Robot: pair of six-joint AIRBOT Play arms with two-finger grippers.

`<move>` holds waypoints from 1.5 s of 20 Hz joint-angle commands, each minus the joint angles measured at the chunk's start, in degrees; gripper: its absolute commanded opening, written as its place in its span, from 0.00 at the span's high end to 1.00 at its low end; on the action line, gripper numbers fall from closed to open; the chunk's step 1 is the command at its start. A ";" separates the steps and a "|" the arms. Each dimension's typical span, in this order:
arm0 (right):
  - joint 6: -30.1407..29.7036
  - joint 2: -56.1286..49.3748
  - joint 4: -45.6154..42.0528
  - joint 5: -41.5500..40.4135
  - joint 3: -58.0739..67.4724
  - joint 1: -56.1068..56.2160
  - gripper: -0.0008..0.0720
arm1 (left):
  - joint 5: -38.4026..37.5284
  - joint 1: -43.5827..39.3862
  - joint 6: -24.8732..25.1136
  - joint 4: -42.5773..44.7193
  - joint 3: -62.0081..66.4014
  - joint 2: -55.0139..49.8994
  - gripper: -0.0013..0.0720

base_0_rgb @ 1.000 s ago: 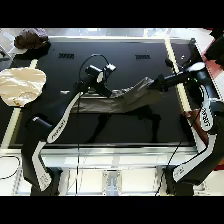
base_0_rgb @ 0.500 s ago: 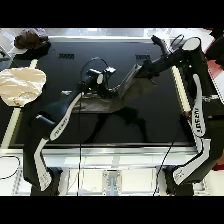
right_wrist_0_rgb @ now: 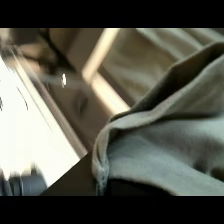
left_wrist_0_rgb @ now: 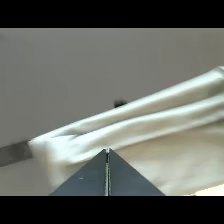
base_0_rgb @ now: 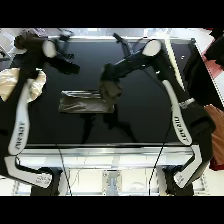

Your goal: Fold the shirts.

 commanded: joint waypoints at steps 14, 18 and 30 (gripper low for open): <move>3.02 1.25 -27.98 0.20 -1.03 -1.99 0.24 | -4.39 13.77 0.20 0.44 -0.37 7.96 0.97; 14.86 -1.99 -26.82 -2.62 -6.75 -11.56 0.24 | -4.37 13.77 0.20 0.46 -3.50 7.93 0.97; 7.58 -23.17 5.16 -1.31 -7.17 -11.65 0.24 | -3.30 13.66 0.22 -0.63 -5.81 7.15 0.97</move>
